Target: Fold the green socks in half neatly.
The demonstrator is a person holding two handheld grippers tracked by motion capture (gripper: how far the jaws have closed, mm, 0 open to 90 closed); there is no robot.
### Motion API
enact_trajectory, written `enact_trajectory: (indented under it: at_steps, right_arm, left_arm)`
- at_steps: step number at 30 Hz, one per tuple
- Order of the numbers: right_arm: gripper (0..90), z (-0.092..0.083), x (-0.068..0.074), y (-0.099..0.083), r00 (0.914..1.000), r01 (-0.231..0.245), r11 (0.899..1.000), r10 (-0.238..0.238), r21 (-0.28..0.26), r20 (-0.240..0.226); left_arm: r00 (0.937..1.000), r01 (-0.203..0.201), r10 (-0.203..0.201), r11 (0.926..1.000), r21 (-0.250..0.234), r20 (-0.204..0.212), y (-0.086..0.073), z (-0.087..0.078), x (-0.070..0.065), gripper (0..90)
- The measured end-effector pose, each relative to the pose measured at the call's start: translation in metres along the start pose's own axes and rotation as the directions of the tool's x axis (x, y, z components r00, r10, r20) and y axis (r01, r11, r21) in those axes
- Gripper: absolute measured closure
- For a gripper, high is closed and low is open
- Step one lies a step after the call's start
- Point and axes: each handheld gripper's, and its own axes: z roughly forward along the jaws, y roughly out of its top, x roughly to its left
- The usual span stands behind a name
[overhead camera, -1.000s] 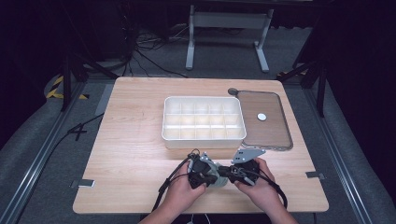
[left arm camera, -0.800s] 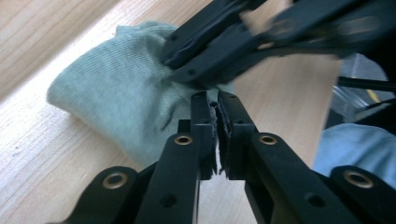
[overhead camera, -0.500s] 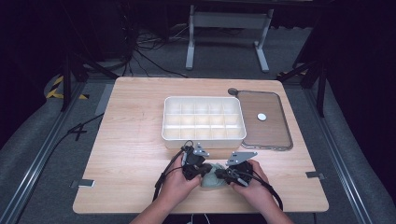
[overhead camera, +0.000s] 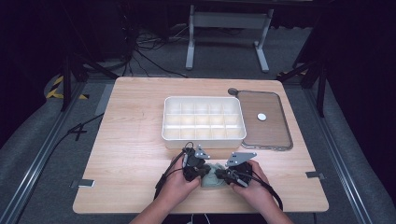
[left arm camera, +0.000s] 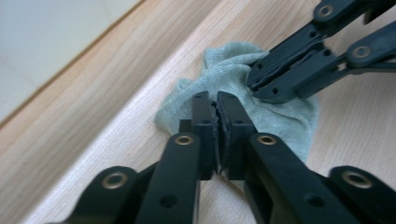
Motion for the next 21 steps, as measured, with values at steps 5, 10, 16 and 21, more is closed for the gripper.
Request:
enact_trajectory:
  at_steps: [5,10,16,21]
  right_arm:
    - [86.3,0.0,0.0,0.0,1.0,0.0,1.0,0.0,0.005,0.002]
    - [86.5,0.0,-0.001,0.001,0.9999,-0.009,1.0,0.009,0.006,-0.007]
    - [86.5,0.0,-0.003,0.001,0.9996,-0.02,1.0,0.021,0.008,-0.019]
    - [86.5,0.0,-0.005,0.001,0.9992,-0.028,1.0,0.028,0.009,-0.027]
  left_arm:
    - [0.9967,-0.081,0.081,0.9966,0.014,0.001,0.002,-0.013,-0.003,70.1]
    - [0.9965,-0.083,0.083,0.9965,0.01,-0.01,-0.004,-0.029,0.002,68.5]
    - [0.998,-0.063,0.062,0.9973,0.038,0.012,-0.015,-0.035,0.012,67.1]
    - [0.9981,-0.045,0.041,0.9939,0.1,0.045,-0.022,-0.022,0.016,68.5]
